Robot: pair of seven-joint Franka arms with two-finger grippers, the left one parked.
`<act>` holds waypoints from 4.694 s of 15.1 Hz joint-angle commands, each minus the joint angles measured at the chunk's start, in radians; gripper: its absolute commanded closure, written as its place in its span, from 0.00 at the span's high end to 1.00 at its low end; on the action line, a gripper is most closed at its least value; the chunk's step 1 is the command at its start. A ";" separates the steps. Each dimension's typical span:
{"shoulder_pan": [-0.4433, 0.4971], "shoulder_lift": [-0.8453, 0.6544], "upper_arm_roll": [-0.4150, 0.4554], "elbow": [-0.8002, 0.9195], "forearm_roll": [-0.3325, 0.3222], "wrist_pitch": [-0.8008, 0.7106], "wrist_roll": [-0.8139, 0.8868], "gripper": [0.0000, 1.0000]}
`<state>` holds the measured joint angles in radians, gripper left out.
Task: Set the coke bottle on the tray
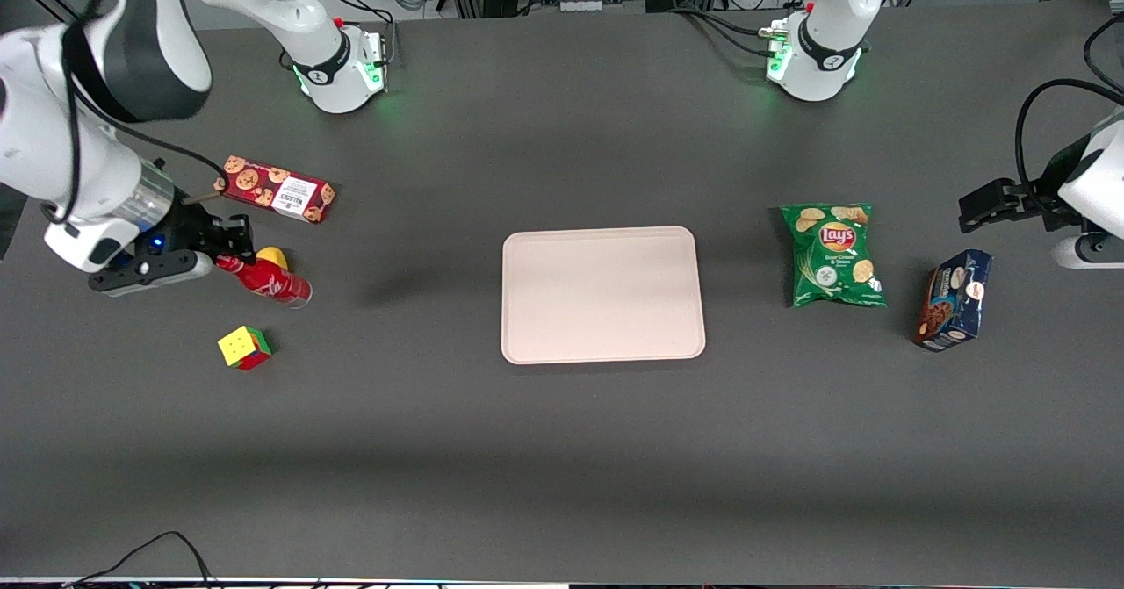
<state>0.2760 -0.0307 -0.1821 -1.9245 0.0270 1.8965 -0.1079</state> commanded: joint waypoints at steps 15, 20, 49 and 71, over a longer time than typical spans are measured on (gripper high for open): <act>0.230 0.510 0.299 0.688 -0.044 -0.162 0.798 0.00; 0.269 0.617 0.305 0.677 -0.079 -0.031 0.875 0.00; 0.146 0.444 0.319 0.464 -0.062 0.017 0.841 1.00; 0.083 -0.106 -0.160 0.080 -0.044 -0.127 0.172 1.00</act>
<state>0.3527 -0.1297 -0.3268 -1.9096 -0.0210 1.8552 0.0923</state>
